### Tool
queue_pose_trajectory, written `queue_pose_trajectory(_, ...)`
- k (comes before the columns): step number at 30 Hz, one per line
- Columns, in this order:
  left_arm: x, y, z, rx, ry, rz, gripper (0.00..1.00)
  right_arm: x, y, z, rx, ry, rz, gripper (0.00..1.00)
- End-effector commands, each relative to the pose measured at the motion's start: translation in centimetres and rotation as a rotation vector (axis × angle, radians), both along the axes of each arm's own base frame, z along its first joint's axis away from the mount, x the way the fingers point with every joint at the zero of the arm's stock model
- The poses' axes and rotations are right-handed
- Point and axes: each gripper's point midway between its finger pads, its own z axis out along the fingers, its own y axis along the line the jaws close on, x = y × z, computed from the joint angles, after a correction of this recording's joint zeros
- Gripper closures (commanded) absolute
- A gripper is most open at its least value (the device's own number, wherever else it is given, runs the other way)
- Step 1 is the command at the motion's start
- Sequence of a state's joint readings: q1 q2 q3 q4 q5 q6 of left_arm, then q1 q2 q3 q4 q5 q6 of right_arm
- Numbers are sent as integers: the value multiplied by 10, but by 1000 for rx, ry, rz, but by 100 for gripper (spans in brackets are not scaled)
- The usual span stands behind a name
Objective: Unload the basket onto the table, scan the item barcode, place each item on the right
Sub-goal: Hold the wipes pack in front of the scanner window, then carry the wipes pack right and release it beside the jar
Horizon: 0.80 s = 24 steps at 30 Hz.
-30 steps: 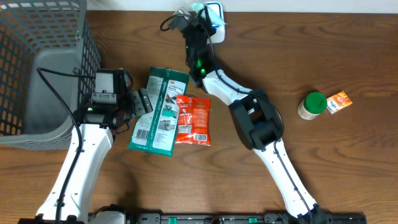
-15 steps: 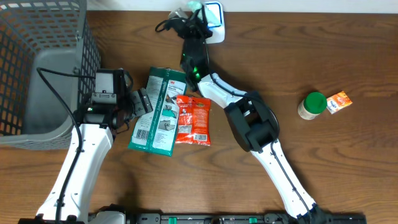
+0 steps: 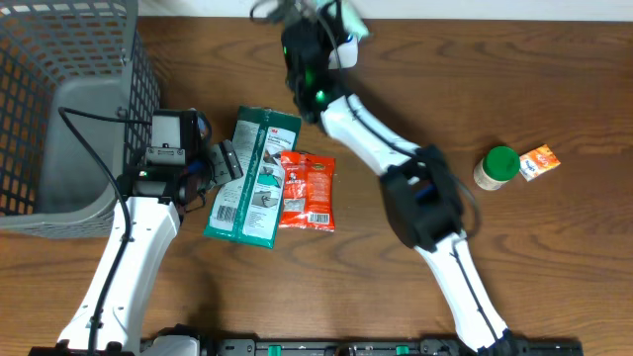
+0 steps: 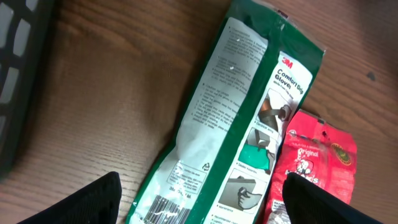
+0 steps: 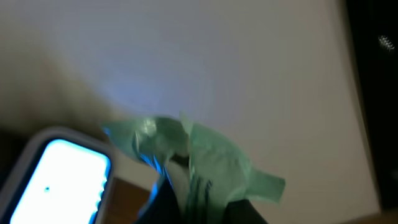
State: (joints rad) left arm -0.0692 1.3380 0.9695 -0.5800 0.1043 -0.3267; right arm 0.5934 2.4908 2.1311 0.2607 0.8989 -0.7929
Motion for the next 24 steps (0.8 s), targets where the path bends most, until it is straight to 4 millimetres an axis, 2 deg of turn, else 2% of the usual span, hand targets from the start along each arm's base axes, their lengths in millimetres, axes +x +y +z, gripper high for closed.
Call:
queue_pose_trajectory(1, 4, 2, 6, 5, -15, 14, 17, -28, -17, 94, 258, -69, 13, 99)
queue_pose_trajectory(3, 4, 2, 6, 5, -15, 14, 17, -45, -38, 101, 370, 29, 14, 99)
queue_pose_trajectory(5, 4, 2, 6, 5, -14, 14, 17, -55, -55, 99, 448, 100, -2, 99)
queue_pose_trajectory(8, 4, 2, 6, 5, -15, 14, 17, -71, -94, 76, 599, 297, -17, 99)
queue_pose_trajectory(9, 4, 2, 6, 5, -15, 14, 17, -72, -99, 72, 618, 327, -16, 99)
queue_pose_trajectory(14, 4, 2, 6, 5, -15, 14, 17, -84, -151, 27, 832, 568, -57, 99)
queue_pose_trajectory(17, 4, 2, 6, 5, -15, 14, 17, -91, -195, 5, 960, 651, -152, 99)
queue_pose_trajectory(18, 4, 2, 6, 5, -15, 14, 17, -96, -233, -8, 1006, 684, -226, 99)
queue_pose_trajectory(22, 4, 2, 6, 5, -15, 14, 17, -109, -284, -27, 1031, 719, -360, 99)
queue_pose_trajectory(24, 4, 2, 6, 5, -14, 14, 17, -121, -314, -49, 1040, 760, -462, 99)
